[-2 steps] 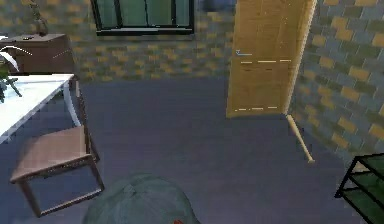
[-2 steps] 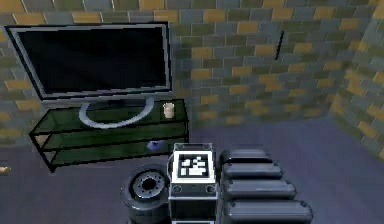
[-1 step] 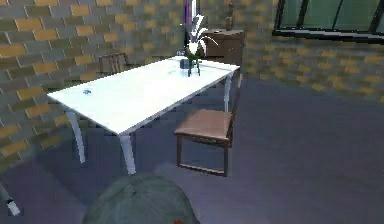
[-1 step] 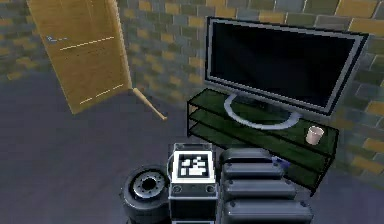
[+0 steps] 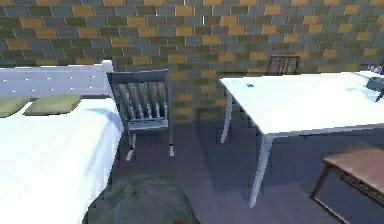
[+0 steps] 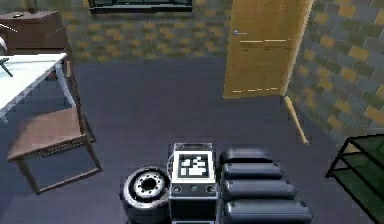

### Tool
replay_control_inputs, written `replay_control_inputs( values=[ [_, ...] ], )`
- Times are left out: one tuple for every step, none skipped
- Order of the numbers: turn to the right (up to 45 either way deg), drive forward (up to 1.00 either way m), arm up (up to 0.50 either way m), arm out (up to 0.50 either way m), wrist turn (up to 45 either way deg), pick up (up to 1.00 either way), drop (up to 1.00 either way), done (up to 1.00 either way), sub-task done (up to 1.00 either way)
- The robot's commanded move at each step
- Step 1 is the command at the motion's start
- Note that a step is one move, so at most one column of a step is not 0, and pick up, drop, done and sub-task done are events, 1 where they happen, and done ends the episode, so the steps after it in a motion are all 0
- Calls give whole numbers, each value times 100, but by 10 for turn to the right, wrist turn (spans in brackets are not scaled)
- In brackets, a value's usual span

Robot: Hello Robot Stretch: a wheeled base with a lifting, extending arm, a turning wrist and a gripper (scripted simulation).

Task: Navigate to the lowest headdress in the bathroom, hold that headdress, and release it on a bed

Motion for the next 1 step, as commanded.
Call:
replay_control_inputs(
  values=[
    [-90, 0, 0, 0, 0, 0, 0, 0, 0]
  ],
)
